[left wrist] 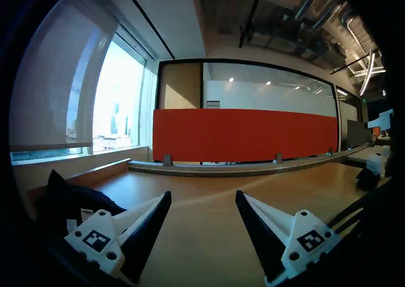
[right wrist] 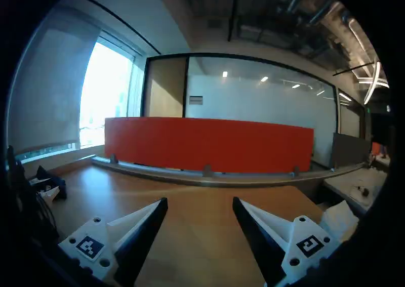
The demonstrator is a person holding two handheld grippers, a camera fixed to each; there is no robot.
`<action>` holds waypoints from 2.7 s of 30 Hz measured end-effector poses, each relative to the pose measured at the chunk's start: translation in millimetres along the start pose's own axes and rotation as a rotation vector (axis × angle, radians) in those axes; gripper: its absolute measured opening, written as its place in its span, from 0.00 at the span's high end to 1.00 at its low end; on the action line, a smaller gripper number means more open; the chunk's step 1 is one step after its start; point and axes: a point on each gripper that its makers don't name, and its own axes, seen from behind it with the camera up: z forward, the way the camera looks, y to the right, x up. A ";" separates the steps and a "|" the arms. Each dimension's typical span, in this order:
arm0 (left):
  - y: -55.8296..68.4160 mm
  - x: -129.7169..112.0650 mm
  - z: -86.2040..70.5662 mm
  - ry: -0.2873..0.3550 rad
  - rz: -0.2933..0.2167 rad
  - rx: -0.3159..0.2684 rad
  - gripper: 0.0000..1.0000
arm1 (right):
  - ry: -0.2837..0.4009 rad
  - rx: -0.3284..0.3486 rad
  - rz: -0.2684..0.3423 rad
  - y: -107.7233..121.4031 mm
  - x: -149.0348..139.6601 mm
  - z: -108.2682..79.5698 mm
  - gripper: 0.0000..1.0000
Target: Fold towel
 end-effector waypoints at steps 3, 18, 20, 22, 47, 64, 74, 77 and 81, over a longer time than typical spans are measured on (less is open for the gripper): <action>0.4 -2.9 -0.7 0.005 0.001 0.003 0.06 | -0.002 -0.003 0.001 3.5 -5.2 1.8 0.00; -3.3 -14.1 -0.8 0.005 0.021 0.006 0.06 | -0.014 0.012 -0.001 7.9 -21.0 8.5 0.00; -5.0 -16.1 0.1 0.000 0.020 0.008 0.06 | -0.015 0.014 -0.001 7.9 -21.4 9.1 0.01; -5.9 -17.4 1.3 -0.004 0.019 0.009 0.06 | -0.015 0.014 0.000 7.9 -21.8 9.4 0.00; -5.8 -23.7 5.8 -0.027 0.020 0.006 0.06 | 0.050 -0.034 -0.006 31.4 -13.2 6.5 0.00; -6.0 -24.2 5.4 -0.027 0.020 0.006 0.06 | 0.076 -0.085 0.010 60.7 -40.8 11.0 0.01; -6.7 -24.6 6.2 -0.027 0.020 0.006 0.06 | 0.070 -0.102 0.032 70.8 -88.9 23.2 0.01; -6.9 -24.6 6.4 -0.027 0.020 0.006 0.06 | 0.063 -0.113 0.042 74.7 -102.9 24.5 0.00; -6.9 -24.6 6.7 -0.027 0.020 0.006 0.06 | 0.064 -0.127 0.048 79.0 -112.4 24.9 0.01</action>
